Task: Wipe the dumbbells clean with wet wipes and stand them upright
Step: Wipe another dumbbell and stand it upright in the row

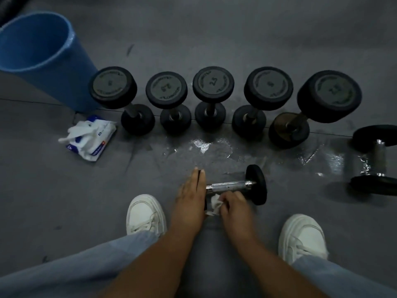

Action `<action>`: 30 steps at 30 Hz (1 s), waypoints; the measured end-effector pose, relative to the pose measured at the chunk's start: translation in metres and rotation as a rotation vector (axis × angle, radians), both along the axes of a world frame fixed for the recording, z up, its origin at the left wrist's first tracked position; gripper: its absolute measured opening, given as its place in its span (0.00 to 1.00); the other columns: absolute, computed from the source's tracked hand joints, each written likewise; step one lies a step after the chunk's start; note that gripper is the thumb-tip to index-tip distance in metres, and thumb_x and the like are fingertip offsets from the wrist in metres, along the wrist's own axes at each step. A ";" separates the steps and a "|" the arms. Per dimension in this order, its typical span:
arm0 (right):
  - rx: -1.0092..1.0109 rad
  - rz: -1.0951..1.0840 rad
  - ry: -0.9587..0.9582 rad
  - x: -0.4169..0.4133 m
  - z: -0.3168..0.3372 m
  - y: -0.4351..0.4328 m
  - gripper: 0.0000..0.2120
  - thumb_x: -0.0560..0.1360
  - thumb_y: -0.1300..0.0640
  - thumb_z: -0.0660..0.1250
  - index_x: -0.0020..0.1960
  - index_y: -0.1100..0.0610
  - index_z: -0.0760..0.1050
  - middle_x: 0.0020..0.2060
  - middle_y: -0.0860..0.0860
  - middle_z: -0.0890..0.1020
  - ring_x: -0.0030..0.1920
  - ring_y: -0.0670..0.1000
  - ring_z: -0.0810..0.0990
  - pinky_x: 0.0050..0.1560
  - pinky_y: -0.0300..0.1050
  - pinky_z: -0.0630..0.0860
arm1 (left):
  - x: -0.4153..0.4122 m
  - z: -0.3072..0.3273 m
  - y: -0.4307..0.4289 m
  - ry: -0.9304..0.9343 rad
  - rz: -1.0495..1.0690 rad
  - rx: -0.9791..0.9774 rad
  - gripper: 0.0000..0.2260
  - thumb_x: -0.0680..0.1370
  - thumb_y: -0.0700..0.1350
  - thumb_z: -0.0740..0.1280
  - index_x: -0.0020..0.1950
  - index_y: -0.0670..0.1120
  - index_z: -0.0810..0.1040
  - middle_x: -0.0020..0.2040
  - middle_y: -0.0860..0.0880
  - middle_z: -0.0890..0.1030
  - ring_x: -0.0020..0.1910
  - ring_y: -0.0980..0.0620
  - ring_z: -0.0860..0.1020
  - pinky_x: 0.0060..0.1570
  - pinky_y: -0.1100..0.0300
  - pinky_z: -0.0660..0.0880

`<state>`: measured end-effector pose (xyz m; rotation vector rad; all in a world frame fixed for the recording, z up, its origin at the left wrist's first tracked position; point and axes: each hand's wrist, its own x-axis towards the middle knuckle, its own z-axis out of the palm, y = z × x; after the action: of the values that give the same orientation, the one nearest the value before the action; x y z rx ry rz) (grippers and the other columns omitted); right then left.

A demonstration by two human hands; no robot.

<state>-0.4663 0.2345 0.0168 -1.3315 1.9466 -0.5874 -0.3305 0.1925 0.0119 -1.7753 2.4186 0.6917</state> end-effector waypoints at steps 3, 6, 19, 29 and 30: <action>-0.039 0.004 -0.045 0.006 -0.005 0.007 0.09 0.72 0.63 0.66 0.49 0.53 0.79 0.45 0.48 0.75 0.42 0.46 0.76 0.46 0.42 0.75 | 0.005 -0.008 0.000 0.003 -0.014 -0.016 0.47 0.71 0.42 0.74 0.81 0.45 0.45 0.81 0.47 0.45 0.78 0.47 0.58 0.73 0.55 0.58; -0.018 0.157 0.062 0.010 -0.005 0.018 0.17 0.73 0.52 0.60 0.59 0.52 0.77 0.52 0.48 0.75 0.49 0.48 0.77 0.50 0.45 0.77 | 0.006 -0.010 0.001 0.010 -0.027 -0.004 0.51 0.70 0.48 0.76 0.81 0.46 0.45 0.81 0.48 0.43 0.77 0.48 0.59 0.71 0.55 0.61; 0.081 0.416 0.571 0.028 -0.023 0.010 0.37 0.67 0.55 0.70 0.75 0.52 0.64 0.75 0.49 0.64 0.75 0.55 0.60 0.69 0.61 0.56 | 0.004 -0.010 0.002 0.063 0.010 0.037 0.48 0.72 0.46 0.73 0.81 0.49 0.42 0.81 0.51 0.38 0.74 0.48 0.65 0.67 0.53 0.66; 0.088 0.490 0.605 0.024 -0.019 -0.013 0.38 0.69 0.56 0.70 0.76 0.53 0.61 0.76 0.49 0.61 0.76 0.59 0.58 0.71 0.62 0.53 | 0.003 -0.004 -0.010 0.030 0.005 0.064 0.51 0.71 0.50 0.75 0.80 0.51 0.39 0.80 0.52 0.39 0.73 0.47 0.66 0.66 0.51 0.67; 0.093 0.510 0.594 0.023 -0.020 -0.024 0.39 0.71 0.53 0.69 0.78 0.52 0.55 0.77 0.47 0.56 0.77 0.58 0.52 0.73 0.62 0.49 | 0.003 -0.004 -0.011 0.023 0.002 0.063 0.52 0.71 0.49 0.75 0.80 0.51 0.39 0.80 0.53 0.39 0.73 0.46 0.66 0.65 0.51 0.68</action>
<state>-0.4438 0.2102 -0.0032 -2.0037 1.9081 0.1691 -0.3276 0.1813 0.0078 -1.7560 2.3816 0.7835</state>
